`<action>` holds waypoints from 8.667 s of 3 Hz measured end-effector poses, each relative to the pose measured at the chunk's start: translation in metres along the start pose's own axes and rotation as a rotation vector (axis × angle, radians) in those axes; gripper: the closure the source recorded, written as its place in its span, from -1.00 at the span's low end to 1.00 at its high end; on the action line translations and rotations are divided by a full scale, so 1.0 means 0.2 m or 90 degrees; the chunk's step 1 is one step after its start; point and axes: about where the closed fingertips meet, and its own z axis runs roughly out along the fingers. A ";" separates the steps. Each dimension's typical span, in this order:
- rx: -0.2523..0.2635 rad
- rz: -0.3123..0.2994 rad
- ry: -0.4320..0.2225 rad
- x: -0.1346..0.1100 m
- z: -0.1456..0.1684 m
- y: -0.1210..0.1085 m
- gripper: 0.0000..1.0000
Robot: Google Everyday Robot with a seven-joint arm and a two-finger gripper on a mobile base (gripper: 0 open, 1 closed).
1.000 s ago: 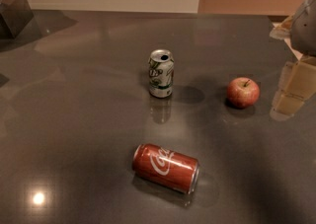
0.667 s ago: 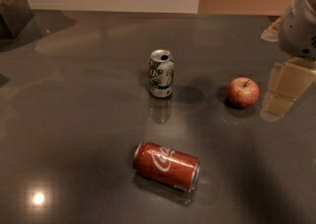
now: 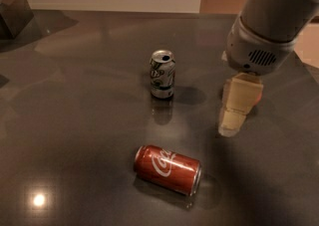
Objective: Place coke can upright
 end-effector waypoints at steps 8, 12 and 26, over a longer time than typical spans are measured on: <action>-0.030 0.039 0.128 -0.47 0.49 0.60 -0.90; -0.047 0.041 0.023 -0.48 0.33 0.46 0.84; -0.127 -0.072 -0.804 -0.31 0.24 0.43 -1.00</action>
Offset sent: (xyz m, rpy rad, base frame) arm -0.0554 0.0942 -0.0455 -0.0306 0.1614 0.0056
